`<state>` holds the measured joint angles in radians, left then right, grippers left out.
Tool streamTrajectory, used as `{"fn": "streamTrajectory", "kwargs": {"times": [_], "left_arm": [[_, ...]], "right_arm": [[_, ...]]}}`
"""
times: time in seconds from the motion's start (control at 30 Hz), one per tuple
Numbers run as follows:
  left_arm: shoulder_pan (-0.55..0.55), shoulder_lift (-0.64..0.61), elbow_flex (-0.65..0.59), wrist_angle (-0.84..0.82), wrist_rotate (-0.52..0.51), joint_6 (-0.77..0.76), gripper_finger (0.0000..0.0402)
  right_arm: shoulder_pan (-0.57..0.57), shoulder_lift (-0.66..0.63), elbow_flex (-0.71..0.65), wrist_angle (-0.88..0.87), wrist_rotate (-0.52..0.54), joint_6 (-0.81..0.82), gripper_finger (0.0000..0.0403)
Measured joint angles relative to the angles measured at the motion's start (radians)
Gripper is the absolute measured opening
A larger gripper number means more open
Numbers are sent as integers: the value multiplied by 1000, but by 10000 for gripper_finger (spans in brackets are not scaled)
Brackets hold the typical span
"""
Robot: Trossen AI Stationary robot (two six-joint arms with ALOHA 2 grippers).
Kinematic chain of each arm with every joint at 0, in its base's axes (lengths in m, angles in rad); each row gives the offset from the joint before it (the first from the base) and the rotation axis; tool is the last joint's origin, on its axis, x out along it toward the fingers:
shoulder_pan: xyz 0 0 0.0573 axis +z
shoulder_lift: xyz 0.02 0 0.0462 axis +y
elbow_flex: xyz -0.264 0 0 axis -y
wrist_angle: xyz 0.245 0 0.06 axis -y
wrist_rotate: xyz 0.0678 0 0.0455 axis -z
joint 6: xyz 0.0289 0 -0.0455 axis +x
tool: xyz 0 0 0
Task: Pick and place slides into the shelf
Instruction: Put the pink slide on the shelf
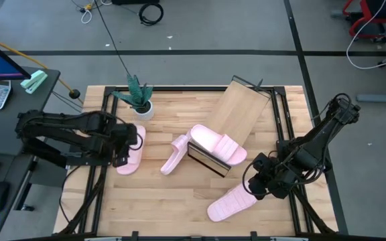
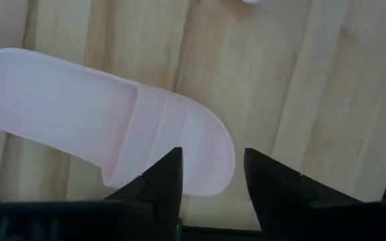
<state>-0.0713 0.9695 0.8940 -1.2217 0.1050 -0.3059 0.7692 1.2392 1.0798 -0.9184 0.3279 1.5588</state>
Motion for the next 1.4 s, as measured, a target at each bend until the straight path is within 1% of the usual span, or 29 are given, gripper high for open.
{"fn": "streamTrajectory", "kwargs": {"times": [0.13, 0.23, 0.37, 0.5, 0.63, 0.8, 0.97, 1.1, 1.23, 1.4], "left_arm": [[-70, 0, 0, 0, -63, -119, 175], [-113, 0, 0, 0, -88, -214, 168], [-154, 0, 0, 2, -135, -285, 154], [-182, 0, -15, 7, -154, -276, 145], [-192, 0, -101, 4, -164, -215, 153], [-135, -1, -202, 10, -86, -107, 162], [-52, -2, -227, 42, -74, 2, 151], [28, -5, -226, 43, -59, 0, 144], [98, -5, -225, 79, 26, -7, 139], [166, -5, -225, 85, 85, 32, 140]], "right_arm": [[0, 0, 0, 0, 0, -35, 39], [0, 0, 0, 0, 4, -61, 39], [0, 0, 0, 0, 24, -91, 39], [0, 0, 0, 0, 24, -97, 39], [0, 0, 0, 0, 24, -97, 39], [0, 0, 0, 0, 20, -95, 39], [0, 0, 0, 0, 13, -96, 39], [0, 0, 0, 0, 2, -96, 39], [-1, 0, 0, 0, -6, -96, 39], [-2, 0, 0, 3, -8, -96, 39]]}}
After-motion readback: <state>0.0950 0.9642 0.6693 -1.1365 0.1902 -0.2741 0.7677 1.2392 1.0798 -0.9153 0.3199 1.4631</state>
